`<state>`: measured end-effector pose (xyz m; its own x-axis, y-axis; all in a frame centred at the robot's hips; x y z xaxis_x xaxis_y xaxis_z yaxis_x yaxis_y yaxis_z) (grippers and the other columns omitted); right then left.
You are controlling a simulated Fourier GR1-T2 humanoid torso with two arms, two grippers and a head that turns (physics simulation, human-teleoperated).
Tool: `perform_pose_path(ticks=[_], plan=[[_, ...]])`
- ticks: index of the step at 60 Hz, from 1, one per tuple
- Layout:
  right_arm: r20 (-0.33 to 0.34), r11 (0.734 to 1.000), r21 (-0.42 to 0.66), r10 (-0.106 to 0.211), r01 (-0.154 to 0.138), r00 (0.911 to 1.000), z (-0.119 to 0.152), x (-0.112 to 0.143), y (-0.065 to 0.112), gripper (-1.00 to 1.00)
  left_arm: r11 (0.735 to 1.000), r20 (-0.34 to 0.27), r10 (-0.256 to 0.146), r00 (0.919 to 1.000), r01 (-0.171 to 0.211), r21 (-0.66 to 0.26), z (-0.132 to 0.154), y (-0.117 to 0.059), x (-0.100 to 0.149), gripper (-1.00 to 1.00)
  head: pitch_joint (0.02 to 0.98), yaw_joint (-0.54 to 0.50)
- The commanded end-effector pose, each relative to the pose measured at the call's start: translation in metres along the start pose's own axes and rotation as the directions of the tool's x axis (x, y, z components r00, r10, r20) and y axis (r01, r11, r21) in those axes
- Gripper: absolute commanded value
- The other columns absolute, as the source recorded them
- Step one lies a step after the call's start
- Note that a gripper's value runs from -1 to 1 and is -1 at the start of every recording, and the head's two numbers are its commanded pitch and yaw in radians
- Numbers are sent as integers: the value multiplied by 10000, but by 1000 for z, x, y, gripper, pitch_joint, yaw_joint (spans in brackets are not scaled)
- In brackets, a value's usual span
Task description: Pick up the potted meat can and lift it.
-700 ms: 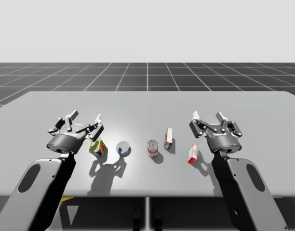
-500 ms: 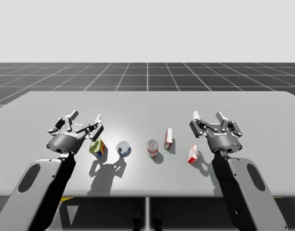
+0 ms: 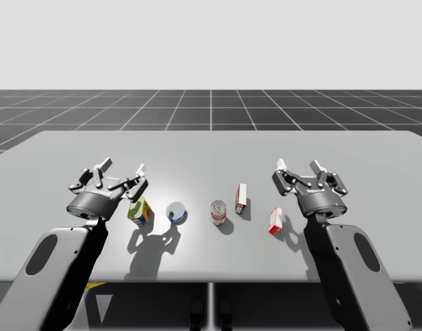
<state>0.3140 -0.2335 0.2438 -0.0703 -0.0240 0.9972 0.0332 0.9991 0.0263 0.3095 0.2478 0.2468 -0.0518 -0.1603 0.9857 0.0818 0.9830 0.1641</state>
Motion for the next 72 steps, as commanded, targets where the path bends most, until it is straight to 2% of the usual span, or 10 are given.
perform_pose_path(ticks=[1, 11, 31, 36, 47, 50, 56, 62, 65, 72], plan=[[-83, 10000, 19, 92, -92, 9999, 0, -1, 0, -1000, 10000, -7, -16, 10000, 16, -9, 0, 1, 0, -1000, 575, 23], [-197, 9996, 161, 242, -239, 9995, 0, -3, 1, -1000, 10000, -56, -38, 10000, 38, 8, -1, 2, -1, -1000, 712, 145], [-403, 9980, 403, 497, -481, 9979, 0, -6, 7, -1000, 10000, -117, 25, 9999, -25, 47, -2, 5, 0, -1000, 844, 385], [-475, 9978, 421, 526, -506, 9975, 0, -7, 8, -1000, 9998, -163, 197, 9997, -197, 0, -2, 6, 1, -1000, 856, 409], [-546, 9980, 335, 562, -544, 9969, 0, -9, 7, -1000, 9928, -439, 1195, 9919, -1190, 153, 2, 9, 13, -1000, 855, 403], [-573, 9980, 299, 566, -550, 9967, 0, -10, 6, -1000, 9880, -589, 1525, 9865, -1506, 353, 7, 9, 19, -1000, 854, 398], [-616, 9981, 294, 553, -536, 9966, 0, -10, 7, -1000, 9812, -664, 1657, 9839, -1577, 1115, 24, 9, 31, -1000, 859, 403], [-652, 9980, 298, 579, -560, 9962, 0, -11, 7, -1000, 9852, -936, 1577, 9830, -1501, 828, 55, 11, 44, -1000, 863, 409], [-658, 9980, 293, 582, -564, 9961, -1, -12, 6, -1000, 9842, -1224, 1761, 9767, -1720, 431, 66, 11, 46, -1000, 864, 409], [-652, 9982, 219, 569, -555, 9962, -1, -12, 5, -1000, 9912, -1314, 1295, 9828, -1244, 462, 96, 8, 45, -1000, 857, 405]])
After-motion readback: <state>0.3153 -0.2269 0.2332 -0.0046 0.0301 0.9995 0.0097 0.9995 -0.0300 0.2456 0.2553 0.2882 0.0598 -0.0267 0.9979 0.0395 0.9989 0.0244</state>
